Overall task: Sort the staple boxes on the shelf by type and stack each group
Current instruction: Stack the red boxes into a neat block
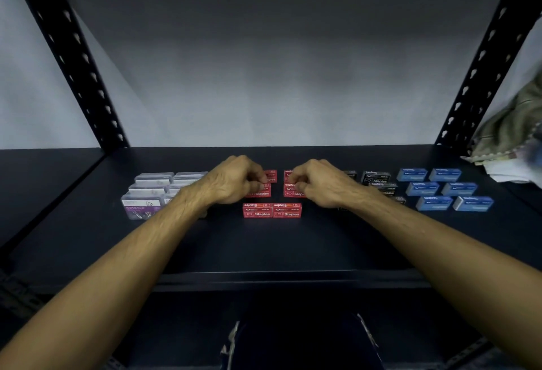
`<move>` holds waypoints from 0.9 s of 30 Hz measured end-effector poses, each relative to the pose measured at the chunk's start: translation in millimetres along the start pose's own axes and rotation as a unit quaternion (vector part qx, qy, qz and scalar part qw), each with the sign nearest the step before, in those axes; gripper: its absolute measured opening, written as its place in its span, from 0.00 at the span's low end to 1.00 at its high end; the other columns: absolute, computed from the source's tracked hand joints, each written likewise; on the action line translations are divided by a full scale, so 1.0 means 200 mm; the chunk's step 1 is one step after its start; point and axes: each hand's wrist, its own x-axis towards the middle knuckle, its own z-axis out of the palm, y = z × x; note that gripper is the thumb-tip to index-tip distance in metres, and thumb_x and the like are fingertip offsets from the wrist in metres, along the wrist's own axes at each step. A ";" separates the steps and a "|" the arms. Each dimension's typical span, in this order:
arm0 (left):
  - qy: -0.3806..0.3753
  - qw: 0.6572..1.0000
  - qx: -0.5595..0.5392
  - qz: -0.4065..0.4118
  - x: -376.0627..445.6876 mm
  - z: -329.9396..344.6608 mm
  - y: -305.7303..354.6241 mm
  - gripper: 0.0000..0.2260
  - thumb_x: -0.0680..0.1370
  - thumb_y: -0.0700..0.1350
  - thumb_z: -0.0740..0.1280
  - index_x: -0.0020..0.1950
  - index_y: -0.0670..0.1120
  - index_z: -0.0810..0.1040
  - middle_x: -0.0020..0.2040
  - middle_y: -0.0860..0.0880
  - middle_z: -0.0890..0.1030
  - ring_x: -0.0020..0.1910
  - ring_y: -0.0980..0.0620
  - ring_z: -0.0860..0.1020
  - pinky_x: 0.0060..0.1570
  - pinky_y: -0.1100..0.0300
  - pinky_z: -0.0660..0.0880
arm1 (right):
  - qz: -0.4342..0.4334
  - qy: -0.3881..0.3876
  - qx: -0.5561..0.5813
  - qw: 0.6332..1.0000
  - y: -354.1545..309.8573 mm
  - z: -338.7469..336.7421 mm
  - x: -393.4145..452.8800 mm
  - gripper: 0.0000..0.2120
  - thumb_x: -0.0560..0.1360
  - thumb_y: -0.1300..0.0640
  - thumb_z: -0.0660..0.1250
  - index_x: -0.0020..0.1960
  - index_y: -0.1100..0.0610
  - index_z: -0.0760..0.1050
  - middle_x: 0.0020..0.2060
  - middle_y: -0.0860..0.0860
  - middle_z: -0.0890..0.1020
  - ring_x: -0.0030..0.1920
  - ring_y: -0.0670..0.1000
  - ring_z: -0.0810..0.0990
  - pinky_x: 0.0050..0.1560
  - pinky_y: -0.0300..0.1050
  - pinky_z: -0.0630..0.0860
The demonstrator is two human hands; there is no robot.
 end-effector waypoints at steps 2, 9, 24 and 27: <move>-0.007 1.000 -0.009 0.000 -0.01 -0.01 -0.01 0.06 0.77 0.45 0.71 0.53 0.51 0.84 0.43 0.58 0.82 0.33 0.68 0.77 0.41 0.69 0.71 | -0.005 -0.005 0.006 1.000 0.00 0.01 0.00 0.12 0.81 0.61 0.63 0.63 0.56 0.79 0.64 0.51 0.79 0.60 0.49 0.78 0.54 0.38 0.72; -0.047 0.998 -0.037 -0.004 -0.05 -0.02 0.01 0.05 0.76 0.45 0.72 0.51 0.51 0.85 0.41 0.53 0.85 0.30 0.58 0.80 0.36 0.66 0.77 | -0.012 -0.037 0.029 0.999 -0.03 0.02 -0.02 0.12 0.79 0.59 0.66 0.61 0.53 0.80 0.58 0.49 0.82 0.52 0.41 0.77 0.50 0.35 0.72; -0.052 0.997 -0.063 -0.011 -0.07 -0.04 0.05 0.06 0.77 0.52 0.70 0.49 0.52 0.85 0.39 0.55 0.85 0.33 0.52 0.82 0.40 0.62 0.77 | -0.016 -0.054 0.041 0.998 -0.08 0.01 -0.03 0.14 0.79 0.50 0.66 0.63 0.50 0.79 0.59 0.48 0.82 0.53 0.45 0.79 0.55 0.41 0.76; -0.074 0.995 -0.060 -0.030 -0.09 -0.05 0.05 0.12 0.76 0.57 0.70 0.56 0.54 0.81 0.38 0.56 0.83 0.31 0.56 0.81 0.41 0.61 0.77 | -0.006 -0.080 0.007 0.997 -0.07 -0.01 -0.03 0.26 0.74 0.40 0.69 0.69 0.48 0.74 0.65 0.48 0.78 0.61 0.48 0.77 0.61 0.43 0.73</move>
